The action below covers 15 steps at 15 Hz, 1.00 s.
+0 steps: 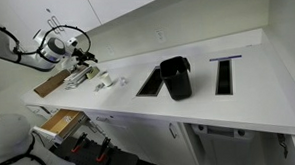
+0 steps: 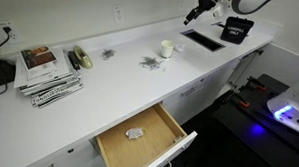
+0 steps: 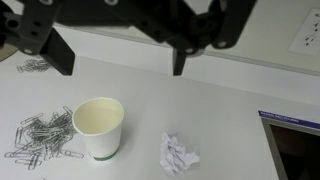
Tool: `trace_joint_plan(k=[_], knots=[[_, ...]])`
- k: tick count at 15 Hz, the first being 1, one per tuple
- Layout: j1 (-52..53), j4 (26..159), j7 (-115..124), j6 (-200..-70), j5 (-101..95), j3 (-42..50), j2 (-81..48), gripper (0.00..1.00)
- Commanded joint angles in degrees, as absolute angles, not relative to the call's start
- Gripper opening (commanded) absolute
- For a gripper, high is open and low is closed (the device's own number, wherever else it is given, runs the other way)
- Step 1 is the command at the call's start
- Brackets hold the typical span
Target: Close the open cabinet door on the far right
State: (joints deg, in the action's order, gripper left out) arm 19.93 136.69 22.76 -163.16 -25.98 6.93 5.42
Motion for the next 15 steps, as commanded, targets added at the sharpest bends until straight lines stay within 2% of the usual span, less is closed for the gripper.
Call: trace_joint_plan(k=[1,8,9,15], knots=[[19.9,136.7,22.8,-163.2,-26.0,6.9,5.4,1.0],[16.7,142.2,24.1,-155.7,-25.4,10.1,11.1,1.0],[9.5,143.6,22.8,-154.6,-23.2,4.5,12.1,1.0],[-6.8,152.5,31.1,-149.7,-26.8,1.3,19.1,1.0]])
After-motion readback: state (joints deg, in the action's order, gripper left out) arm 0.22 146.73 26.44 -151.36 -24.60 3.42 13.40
